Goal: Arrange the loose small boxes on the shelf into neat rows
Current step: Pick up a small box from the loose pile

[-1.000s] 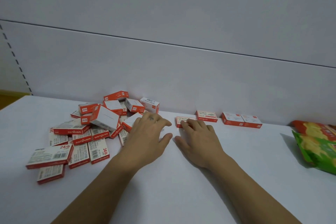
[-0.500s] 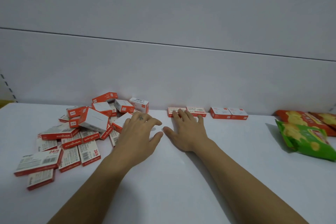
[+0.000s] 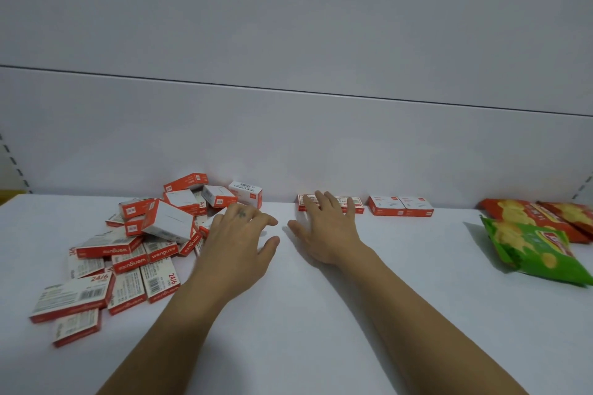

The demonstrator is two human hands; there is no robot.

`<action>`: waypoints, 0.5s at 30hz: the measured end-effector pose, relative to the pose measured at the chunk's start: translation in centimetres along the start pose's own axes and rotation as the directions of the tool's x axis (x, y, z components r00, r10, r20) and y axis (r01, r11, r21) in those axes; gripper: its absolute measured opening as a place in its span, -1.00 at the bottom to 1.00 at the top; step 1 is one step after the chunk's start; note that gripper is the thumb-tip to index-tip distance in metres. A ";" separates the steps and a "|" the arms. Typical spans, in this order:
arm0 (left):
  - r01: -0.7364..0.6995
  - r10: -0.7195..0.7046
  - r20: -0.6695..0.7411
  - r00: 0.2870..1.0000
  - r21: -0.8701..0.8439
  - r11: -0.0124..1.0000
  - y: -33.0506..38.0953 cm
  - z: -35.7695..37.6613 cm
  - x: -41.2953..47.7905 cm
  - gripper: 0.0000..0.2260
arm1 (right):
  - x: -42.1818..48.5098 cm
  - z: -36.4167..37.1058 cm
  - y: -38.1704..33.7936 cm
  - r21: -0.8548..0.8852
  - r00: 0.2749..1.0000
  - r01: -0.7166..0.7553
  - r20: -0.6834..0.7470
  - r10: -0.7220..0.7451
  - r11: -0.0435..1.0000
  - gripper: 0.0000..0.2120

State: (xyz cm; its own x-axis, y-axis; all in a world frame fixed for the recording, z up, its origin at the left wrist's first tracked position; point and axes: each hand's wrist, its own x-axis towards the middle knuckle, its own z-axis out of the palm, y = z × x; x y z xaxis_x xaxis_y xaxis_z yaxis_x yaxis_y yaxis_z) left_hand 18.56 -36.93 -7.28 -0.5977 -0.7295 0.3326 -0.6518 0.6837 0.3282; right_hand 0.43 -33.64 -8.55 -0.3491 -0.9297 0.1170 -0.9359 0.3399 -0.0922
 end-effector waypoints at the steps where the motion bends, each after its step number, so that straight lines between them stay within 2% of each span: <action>1: 0.001 0.000 -0.012 1.000 0.013 1.000 -0.2 -0.1 0.1 -0.67 | -0.2 -0.4 -0.1 0.005 1.000 0.009 -0.022 -0.008 1.000 -0.37; 6: 0.036 -0.031 -0.055 0.998 0.098 0.995 -1.5 -1.1 0.4 -0.63 | -1.5 -1.4 -1.5 0.076 0.991 0.074 -0.114 -0.065 0.994 -0.43; 9: 0.029 -0.023 -0.050 0.998 0.132 0.991 -1.9 -1.6 0.4 -0.59 | -2.4 -1.1 -2.5 0.087 0.986 0.137 -0.105 -0.128 0.987 -0.44; 15: 0.039 -0.054 0.063 0.997 0.217 0.975 -2.1 -3.7 -0.3 -0.47 | -3.9 -1.0 -4.8 0.097 0.961 0.266 -0.107 -0.256 0.959 -0.44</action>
State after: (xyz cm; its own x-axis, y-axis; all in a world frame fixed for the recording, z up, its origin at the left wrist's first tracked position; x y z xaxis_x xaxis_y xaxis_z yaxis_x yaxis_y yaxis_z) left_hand 21.83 -38.13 -4.83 -0.5899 -0.7651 0.2580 -0.7603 0.6340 0.1417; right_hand 6.27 -31.48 -7.57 -0.1007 -0.9652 0.2414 -0.9861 0.0646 -0.1530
